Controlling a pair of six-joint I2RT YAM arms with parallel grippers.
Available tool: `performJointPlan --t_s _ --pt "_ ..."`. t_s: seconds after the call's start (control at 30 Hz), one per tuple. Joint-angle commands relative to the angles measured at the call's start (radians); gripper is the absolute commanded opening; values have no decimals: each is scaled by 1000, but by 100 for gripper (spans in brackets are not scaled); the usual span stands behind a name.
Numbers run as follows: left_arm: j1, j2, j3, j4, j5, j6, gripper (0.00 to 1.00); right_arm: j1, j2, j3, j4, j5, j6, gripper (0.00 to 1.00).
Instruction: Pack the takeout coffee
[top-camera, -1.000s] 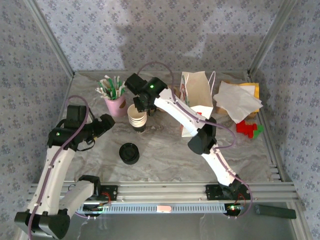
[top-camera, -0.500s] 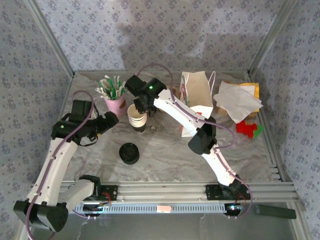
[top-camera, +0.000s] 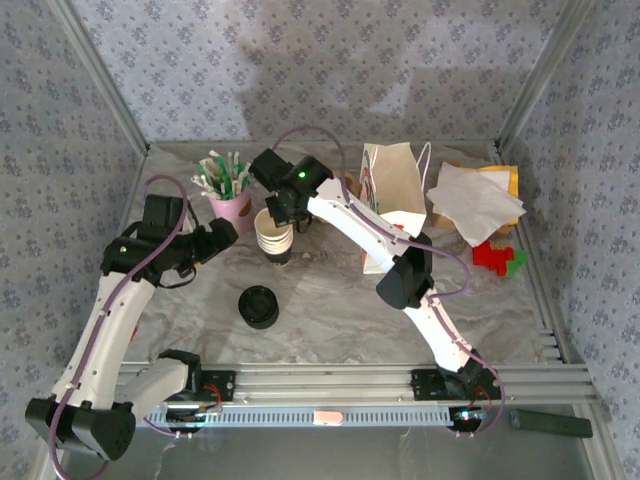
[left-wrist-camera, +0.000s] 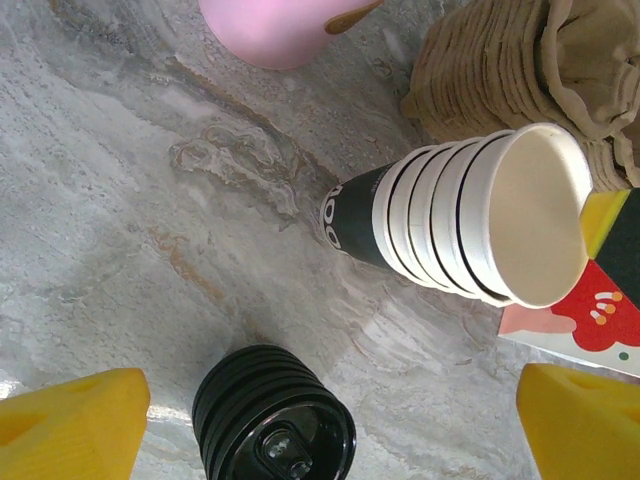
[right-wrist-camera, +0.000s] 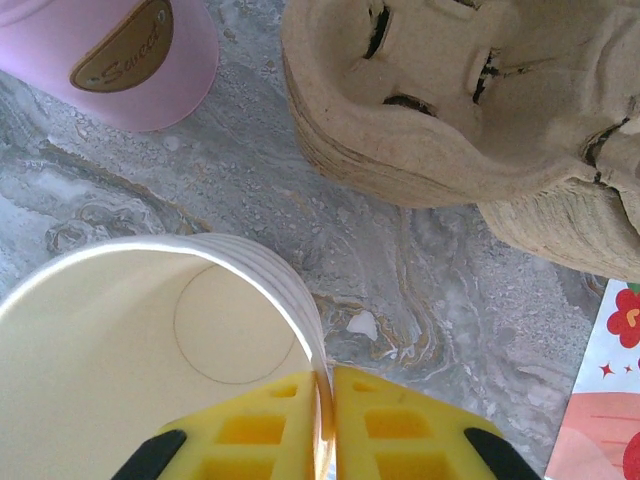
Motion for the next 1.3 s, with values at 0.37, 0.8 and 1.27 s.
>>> performJointPlan --t_s 0.37,0.8,1.27 --pt "-11 3 80 -61 -41 32 95 -10 -113 -6 33 -59 -62 1" --pt "-14 16 94 -68 -45 33 96 -59 -163 -86 73 -105 -29 0" --pt "-35 41 114 -66 -47 32 97 -119 -256 -189 115 -157 -15 0"
